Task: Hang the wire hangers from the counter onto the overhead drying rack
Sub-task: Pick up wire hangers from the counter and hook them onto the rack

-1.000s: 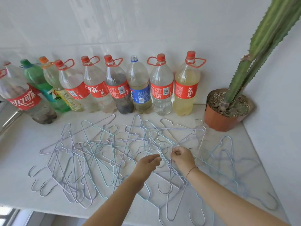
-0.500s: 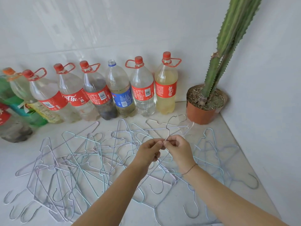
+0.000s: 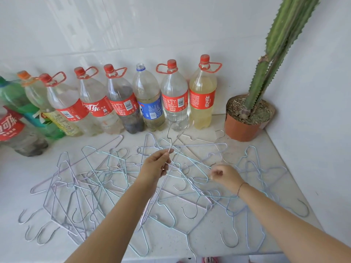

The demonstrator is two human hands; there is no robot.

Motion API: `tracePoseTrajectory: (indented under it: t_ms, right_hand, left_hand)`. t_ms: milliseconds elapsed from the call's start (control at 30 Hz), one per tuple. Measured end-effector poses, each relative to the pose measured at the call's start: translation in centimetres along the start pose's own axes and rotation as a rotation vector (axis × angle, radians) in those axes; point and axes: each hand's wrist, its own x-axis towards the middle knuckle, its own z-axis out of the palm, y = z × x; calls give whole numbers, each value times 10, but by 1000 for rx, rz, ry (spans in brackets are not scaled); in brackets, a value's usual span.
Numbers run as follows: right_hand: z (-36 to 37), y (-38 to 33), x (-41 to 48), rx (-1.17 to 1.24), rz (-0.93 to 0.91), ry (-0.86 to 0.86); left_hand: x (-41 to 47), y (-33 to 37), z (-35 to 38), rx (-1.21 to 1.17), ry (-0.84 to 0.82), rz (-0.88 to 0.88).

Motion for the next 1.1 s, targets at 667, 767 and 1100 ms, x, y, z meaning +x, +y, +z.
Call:
tracePoseTrajectory:
  t_ms: [667, 767, 1100]
  right_hand:
    - [11, -32, -4, 134, -111, 124]
    - [1, -68, -3, 446, -85, 67]
    - [52, -158, -49, 697, -150, -314]
  left_hand:
    - [-19, 20, -38, -175, 203, 100]
    - [-28, 25, -42, -210, 271, 130]
    - [-110, 19, -90, -341, 539, 225]
